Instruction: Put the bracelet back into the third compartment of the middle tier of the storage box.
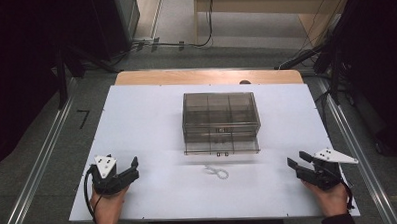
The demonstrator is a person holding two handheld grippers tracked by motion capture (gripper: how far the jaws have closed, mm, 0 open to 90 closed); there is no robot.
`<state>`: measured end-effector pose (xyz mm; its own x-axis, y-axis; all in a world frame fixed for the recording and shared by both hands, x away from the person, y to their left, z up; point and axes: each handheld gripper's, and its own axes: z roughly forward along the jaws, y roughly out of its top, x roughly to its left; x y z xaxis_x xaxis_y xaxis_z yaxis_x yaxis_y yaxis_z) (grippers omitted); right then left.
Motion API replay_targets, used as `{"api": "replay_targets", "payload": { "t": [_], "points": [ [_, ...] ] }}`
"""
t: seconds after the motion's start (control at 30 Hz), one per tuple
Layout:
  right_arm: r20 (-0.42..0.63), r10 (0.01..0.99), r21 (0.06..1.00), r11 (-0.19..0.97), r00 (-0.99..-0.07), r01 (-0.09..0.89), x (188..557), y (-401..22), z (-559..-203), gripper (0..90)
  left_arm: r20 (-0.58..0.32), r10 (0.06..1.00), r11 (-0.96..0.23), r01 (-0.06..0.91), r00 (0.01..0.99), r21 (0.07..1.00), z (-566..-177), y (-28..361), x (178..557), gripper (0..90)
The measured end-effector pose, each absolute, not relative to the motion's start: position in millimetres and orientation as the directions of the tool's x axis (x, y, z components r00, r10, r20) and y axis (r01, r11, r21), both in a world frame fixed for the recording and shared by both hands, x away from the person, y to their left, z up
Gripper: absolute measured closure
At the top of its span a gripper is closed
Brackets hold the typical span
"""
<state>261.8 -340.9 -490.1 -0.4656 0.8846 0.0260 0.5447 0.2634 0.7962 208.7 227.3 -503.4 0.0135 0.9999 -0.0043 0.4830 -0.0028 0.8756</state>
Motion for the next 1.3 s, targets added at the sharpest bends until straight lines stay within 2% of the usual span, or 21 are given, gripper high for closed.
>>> {"api": "replay_targets", "payload": {
  "t": [0.4, 1.3],
  "points": [
    [0.016, 0.855, 0.796, 0.302, -0.518, 0.524, 258.3, -323.9, -489.6, 42.0, -0.002, 1.000, -0.006, 0.485, 0.015, 0.875, -503.8, 227.3, 209.0, 15.6],
    [0.016, 0.831, 0.799, 0.324, -0.557, 0.506, 254.9, -307.4, -489.1, 42.2, -0.001, 1.000, -0.007, 0.490, 0.016, 0.872, -504.5, 226.5, 209.7, 15.6]
  ]
}}
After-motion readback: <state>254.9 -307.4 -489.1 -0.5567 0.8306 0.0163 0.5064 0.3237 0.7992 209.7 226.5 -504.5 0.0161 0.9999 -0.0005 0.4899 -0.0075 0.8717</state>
